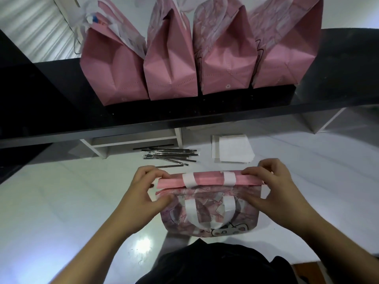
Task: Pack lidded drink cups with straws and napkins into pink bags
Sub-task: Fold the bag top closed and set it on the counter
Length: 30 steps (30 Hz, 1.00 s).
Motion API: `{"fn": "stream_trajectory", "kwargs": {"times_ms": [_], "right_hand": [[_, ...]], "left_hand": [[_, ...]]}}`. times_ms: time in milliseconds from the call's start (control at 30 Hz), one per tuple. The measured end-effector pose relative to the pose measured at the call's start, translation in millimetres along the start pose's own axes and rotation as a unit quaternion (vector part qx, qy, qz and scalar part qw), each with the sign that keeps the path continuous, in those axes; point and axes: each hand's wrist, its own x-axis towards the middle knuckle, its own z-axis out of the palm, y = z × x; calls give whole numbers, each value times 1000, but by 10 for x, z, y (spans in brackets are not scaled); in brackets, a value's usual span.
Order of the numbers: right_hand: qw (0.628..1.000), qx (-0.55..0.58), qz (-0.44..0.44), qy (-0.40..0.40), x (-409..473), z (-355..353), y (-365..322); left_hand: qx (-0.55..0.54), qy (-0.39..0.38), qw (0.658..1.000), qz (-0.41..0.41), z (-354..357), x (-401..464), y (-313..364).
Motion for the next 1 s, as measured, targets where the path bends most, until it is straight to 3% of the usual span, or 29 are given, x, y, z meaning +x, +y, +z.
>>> {"fn": "stream_trajectory", "kwargs": {"times_ms": [133,333,433,667,800,900,1000], "right_hand": [[996,-57,-66,-23,87,-16,-62],[996,-52,-53,-42,98,23,-55],[996,-60,-54,-49,89,15,-37],[994,-66,-53,-62,92,-5,-53],[995,-64,-46,-63,98,-17,-43],[995,-64,-49,-65,106,-18,-23],[991,-93,-72,-70,116,-12,-35]], "left_hand": [[89,-4,993,78,-15,74,200],[210,4,968,135,36,305,452],[229,-9,966,119,95,386,539],[143,33,988,49,114,394,617],[120,-36,990,64,7,237,509],[188,-109,973,81,-128,78,352],[187,-142,968,82,-229,19,247]]}}
